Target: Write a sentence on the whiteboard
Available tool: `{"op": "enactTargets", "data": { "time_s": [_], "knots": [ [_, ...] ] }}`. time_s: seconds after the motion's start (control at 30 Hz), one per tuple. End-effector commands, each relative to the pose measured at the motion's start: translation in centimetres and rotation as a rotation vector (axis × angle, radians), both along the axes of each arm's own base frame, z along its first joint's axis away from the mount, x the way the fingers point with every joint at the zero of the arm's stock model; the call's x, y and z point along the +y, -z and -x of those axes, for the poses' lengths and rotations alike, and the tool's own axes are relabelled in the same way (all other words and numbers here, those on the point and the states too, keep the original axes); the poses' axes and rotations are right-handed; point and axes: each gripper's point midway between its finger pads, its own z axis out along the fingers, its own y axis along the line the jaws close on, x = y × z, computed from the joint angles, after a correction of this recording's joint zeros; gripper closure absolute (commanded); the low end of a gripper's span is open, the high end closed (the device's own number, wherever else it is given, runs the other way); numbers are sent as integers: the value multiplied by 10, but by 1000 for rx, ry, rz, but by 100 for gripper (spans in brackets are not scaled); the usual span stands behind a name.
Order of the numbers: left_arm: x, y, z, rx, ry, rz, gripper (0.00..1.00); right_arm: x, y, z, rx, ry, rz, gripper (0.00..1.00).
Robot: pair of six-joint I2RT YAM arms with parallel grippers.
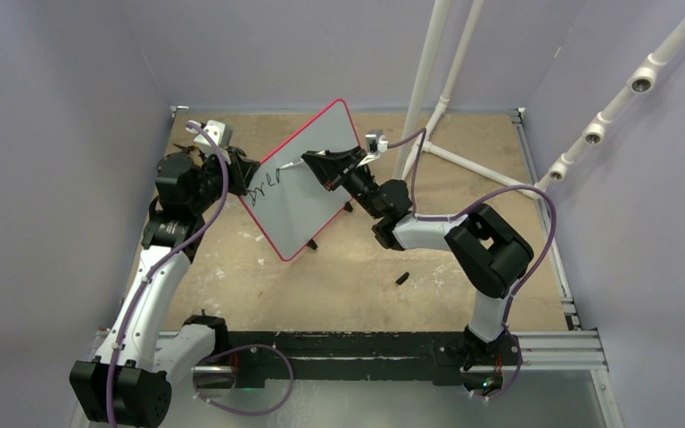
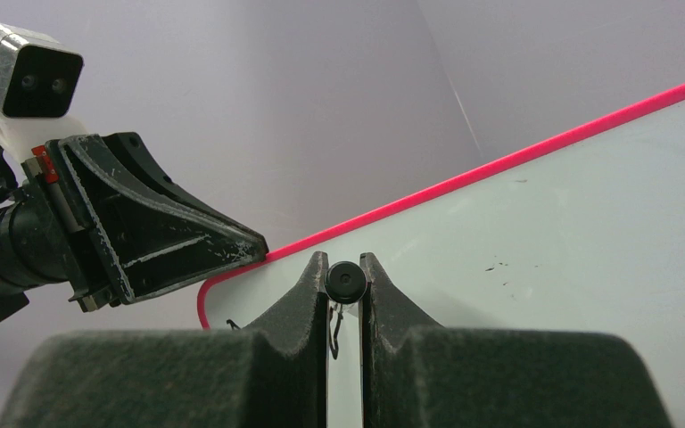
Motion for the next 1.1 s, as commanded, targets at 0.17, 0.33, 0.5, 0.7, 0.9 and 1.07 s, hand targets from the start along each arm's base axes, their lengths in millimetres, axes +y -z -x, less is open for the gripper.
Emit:
{"op": "enactTargets", "data": {
  "time_s": [0.17,0.33,0.5,0.7,0.9,1.07],
  "knots": [
    [-5,8,4,34,28,18,94,-10,-21,0,-46,33,-32,100],
    [-5,9,4,36,27,17,94,-12,-9,3,-19,30,-29,100],
    [-5,9,3,36,26,18,94,-13,0,4,0,29,-20,100],
    [-4,9,3,36,24,16,94,-15,5,2,9,44,-6,100],
    [-5,8,3,34,26,18,94,-20,7,1,18,68,8,100],
    [-6,4,3,26,27,25,93,-22,-4,4,-3,67,-6,100]
  ]
}}
